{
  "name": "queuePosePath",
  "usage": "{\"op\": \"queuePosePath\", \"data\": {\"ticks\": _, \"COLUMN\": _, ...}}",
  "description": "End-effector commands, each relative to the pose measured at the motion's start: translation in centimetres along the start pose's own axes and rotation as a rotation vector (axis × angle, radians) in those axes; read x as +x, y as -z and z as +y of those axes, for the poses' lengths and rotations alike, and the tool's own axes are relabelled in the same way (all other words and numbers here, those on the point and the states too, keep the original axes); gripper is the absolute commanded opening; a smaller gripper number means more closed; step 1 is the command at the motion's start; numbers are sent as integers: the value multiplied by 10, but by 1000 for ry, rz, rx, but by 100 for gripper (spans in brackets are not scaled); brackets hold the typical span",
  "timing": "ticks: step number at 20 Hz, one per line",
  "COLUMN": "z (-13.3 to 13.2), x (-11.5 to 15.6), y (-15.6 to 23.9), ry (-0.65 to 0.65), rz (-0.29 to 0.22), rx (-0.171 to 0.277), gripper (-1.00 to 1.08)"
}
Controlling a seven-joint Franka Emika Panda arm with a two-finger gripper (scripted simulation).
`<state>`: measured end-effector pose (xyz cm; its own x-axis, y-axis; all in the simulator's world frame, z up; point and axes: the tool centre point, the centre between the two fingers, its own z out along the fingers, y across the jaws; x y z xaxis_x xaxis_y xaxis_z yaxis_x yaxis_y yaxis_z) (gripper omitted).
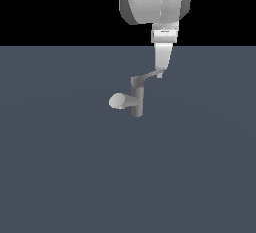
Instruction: Turn on the faucet by rotating a designated handle.
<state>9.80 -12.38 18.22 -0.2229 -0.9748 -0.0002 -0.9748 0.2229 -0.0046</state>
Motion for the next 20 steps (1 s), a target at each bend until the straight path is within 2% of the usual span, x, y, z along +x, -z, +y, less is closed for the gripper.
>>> {"op": "queuePosePath", "data": {"ticks": 1, "z": 8, "x": 1, "y": -1, "ry": 0, "rz": 0, "rx": -5, "gripper": -100}}
{"op": "queuePosePath", "data": {"ticks": 17, "z": 48, "x": 5, "y": 0, "ry": -1, "rz": 0, "rx": -5, "gripper": -100}}
{"op": "queuePosePath", "data": {"ticks": 18, "z": 37, "x": -4, "y": 14, "ry": 10, "rz": -8, "rx": 28, "gripper": -100}}
{"op": "queuePosePath", "data": {"ticks": 20, "z": 43, "x": -7, "y": 13, "ry": 9, "rz": -7, "rx": 25, "gripper": -100}}
